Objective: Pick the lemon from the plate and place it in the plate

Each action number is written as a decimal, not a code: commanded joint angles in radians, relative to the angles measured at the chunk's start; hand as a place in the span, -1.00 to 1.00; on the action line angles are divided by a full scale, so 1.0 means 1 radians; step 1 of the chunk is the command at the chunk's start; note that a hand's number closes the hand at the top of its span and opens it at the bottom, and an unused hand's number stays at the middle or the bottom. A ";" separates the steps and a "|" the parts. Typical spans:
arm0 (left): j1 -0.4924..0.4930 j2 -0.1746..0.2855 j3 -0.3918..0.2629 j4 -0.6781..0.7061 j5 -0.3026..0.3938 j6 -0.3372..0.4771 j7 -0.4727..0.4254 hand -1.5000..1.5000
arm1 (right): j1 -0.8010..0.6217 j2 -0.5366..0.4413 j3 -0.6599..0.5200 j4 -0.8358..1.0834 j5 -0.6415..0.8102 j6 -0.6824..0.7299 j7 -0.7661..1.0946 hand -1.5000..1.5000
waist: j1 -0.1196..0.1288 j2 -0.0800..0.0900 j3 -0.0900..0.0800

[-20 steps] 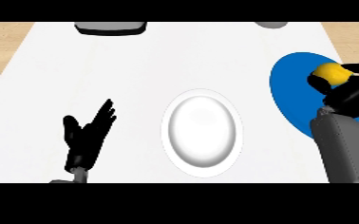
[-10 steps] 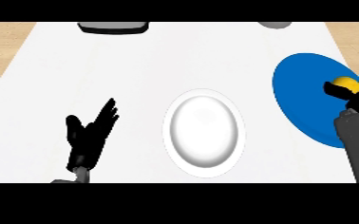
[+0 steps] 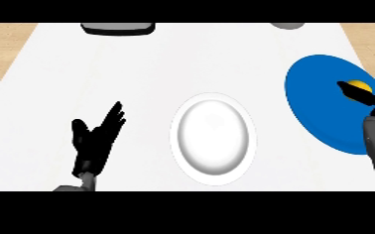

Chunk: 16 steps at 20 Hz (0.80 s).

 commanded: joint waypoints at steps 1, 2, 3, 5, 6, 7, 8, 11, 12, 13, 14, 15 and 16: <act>0.024 -0.003 -0.006 -0.032 0.003 -0.005 0.000 0.00 | -0.012 0.000 -0.123 -0.023 -0.162 0.000 -0.209 -1.00 | 0.002 -0.003 0.000; -0.027 -0.011 0.028 0.056 0.002 0.009 -0.024 0.00 | 0.013 0.024 -0.147 -0.048 -0.204 0.010 -0.272 -1.00 | -0.016 -0.002 -0.002; 0.044 -0.019 0.000 0.004 -0.002 0.008 -0.024 0.00 | 0.059 0.024 -0.176 -0.065 -0.242 0.027 -0.331 -1.00 | -0.015 -0.007 -0.002; -0.045 0.025 0.061 0.027 0.043 -0.035 0.016 0.00 | 0.057 0.043 -0.235 -0.026 -0.316 0.062 -0.424 -1.00 | -0.015 -0.005 -0.003; 0.046 0.040 0.033 -0.066 0.030 -0.035 0.036 0.00 | 0.067 0.017 -0.238 -0.066 -0.328 0.087 -0.387 -1.00 | -0.016 -0.012 -0.004; 0.020 0.018 0.029 -0.028 0.008 -0.015 0.017 0.00 | 0.070 0.027 -0.252 -0.046 -0.363 0.125 -0.420 -1.00 | -0.018 -0.010 -0.005; 0.026 0.000 0.020 -0.002 -0.003 -0.008 -0.008 0.00 | 0.114 0.049 -0.248 -0.127 -0.385 0.156 -0.402 -1.00 | -0.028 -0.014 -0.006; 0.026 -0.031 0.003 -0.053 -0.031 0.056 0.044 0.00 | 0.217 0.096 -0.245 -0.177 -0.449 0.300 -0.462 -1.00 | -0.032 -0.016 -0.006; 0.032 0.025 0.054 -0.026 0.017 -0.019 0.019 0.00 | 0.235 0.071 -0.263 -0.179 -0.479 0.349 -0.483 -1.00 | -0.030 -0.014 -0.006; 0.005 -0.022 0.033 0.073 -0.019 -0.003 -0.060 0.00 | 0.270 0.110 -0.222 -0.227 -0.463 0.355 -0.462 -1.00 | -0.036 -0.014 -0.007; 0.026 0.010 0.049 0.031 -0.004 -0.011 -0.018 0.00 | 0.349 0.105 -0.208 -0.321 -0.469 0.411 -0.427 -1.00 | -0.044 -0.018 -0.008; 0.036 0.013 0.037 -0.038 0.005 -0.017 0.034 0.00 | 0.363 0.145 -0.186 -0.350 -0.470 0.405 -0.424 -1.00 | -0.035 -0.017 -0.007; -0.048 0.001 0.084 0.122 0.012 -0.029 -0.050 0.00 | 0.411 0.145 -0.179 -0.379 -0.470 0.430 -0.431 -1.00 | -0.043 -0.015 -0.008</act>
